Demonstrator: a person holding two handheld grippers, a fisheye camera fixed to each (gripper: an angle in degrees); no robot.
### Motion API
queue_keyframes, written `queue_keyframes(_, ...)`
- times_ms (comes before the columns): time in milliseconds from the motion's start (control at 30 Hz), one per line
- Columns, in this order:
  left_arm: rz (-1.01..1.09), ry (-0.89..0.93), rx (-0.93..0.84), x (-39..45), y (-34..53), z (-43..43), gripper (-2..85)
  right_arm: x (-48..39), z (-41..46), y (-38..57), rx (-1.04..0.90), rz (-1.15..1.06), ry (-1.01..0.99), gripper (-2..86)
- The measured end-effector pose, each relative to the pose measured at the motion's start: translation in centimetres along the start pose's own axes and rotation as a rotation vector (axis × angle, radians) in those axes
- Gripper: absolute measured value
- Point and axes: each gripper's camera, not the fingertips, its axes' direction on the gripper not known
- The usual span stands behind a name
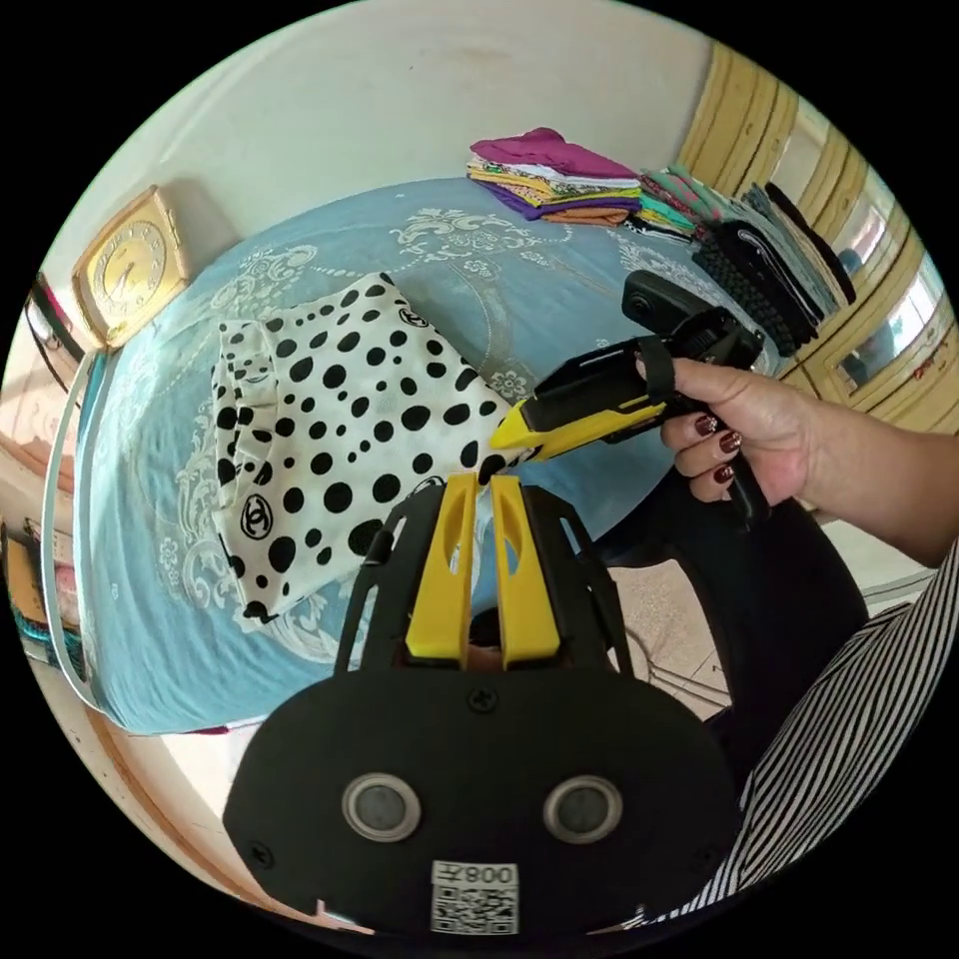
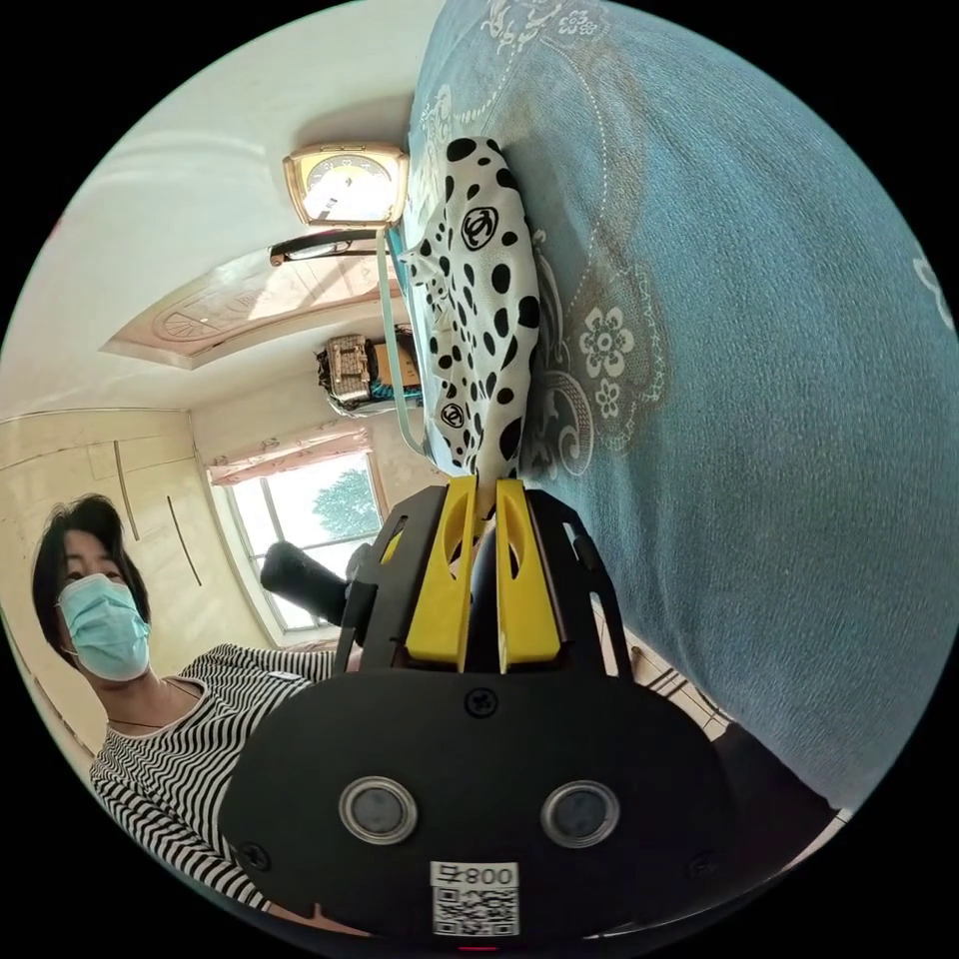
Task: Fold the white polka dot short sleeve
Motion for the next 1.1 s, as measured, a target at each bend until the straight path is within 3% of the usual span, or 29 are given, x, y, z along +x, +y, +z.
queue_keyframes(167,-0.438,0.344,0.071,-11.6,2.9,-5.8,1.4,-1.3,-0.9,0.4,0.016,-0.005,-0.059,2.8)
queue_keyframes(333,-0.888,0.818,0.322,-22.5,9.3,-8.7,4.0,-3.6,-1.0,0.5,0.022,-0.03,-0.12,2.7)
queue_keyframes(400,-0.989,0.895,0.394,-24.3,10.6,-9.3,5.4,-4.8,-0.7,0.4,0.019,-0.044,-0.147,2.7)
queue_keyframes(800,-1.2,0.996,0.507,-29.1,10.1,-16.8,8.3,-10.2,2.0,0.4,0.01,-0.1,-0.168,2.5)
queue_keyframes(1100,-1.26,0.955,0.572,-30.9,9.1,-22.1,6.8,-12.4,4.5,1.5,0.029,-0.111,-0.188,2.5)
